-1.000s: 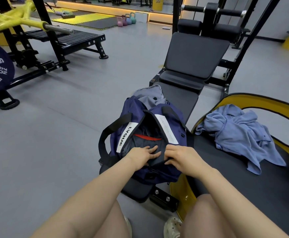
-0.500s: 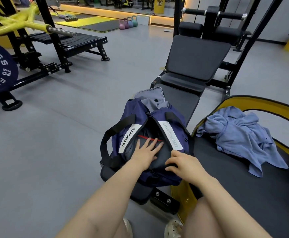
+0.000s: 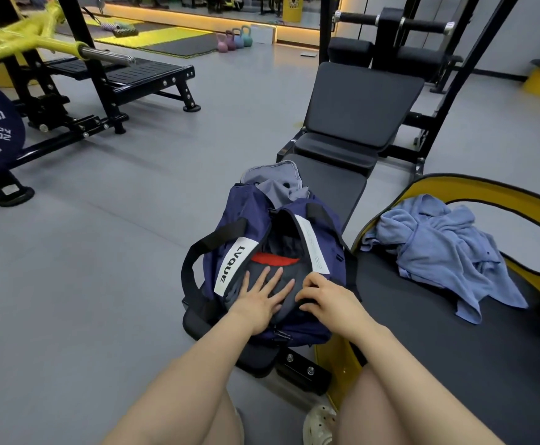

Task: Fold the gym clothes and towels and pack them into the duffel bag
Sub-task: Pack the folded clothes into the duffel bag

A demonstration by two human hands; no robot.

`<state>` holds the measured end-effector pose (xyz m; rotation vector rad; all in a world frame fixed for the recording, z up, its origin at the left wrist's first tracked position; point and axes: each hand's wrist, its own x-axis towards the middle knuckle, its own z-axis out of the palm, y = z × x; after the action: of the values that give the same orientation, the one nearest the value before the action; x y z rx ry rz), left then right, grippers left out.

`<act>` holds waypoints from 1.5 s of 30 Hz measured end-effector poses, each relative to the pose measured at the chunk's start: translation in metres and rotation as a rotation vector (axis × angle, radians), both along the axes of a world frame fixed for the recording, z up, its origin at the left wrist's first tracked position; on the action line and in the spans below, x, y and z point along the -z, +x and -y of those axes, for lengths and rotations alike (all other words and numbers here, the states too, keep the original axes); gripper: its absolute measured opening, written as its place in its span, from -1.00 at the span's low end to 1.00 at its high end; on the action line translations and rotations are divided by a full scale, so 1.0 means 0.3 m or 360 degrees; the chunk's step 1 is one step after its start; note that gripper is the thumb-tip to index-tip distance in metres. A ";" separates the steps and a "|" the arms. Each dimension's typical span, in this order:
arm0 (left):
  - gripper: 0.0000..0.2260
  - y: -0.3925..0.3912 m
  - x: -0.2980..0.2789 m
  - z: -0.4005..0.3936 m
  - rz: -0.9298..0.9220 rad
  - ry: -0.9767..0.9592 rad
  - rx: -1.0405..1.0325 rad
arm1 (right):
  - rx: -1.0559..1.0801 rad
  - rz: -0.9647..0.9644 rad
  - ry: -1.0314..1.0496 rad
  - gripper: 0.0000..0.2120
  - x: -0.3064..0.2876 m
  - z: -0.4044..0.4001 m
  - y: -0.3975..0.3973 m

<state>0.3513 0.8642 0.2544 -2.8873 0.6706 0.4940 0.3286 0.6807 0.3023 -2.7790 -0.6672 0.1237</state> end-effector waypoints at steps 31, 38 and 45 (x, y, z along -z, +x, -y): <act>-0.67 -0.100 -0.130 -0.154 -0.0121 -0.0026 0.0206 | 0.1037 -0.0739 0.1129 -0.27 0.154 -0.143 0.037; -0.58 -0.084 -0.148 -0.239 -0.0208 0.0075 0.0037 | 0.1136 -0.0816 0.1019 -0.28 0.166 -0.273 0.008; -0.35 -0.122 -0.182 -0.260 -0.0188 -0.0007 -0.0067 | 0.1034 -0.0765 0.0894 -0.23 0.145 -0.217 -0.016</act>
<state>0.3146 0.9422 0.3090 -2.8995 0.6286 0.6740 0.3238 0.7458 0.2588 -2.1572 0.2897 0.3806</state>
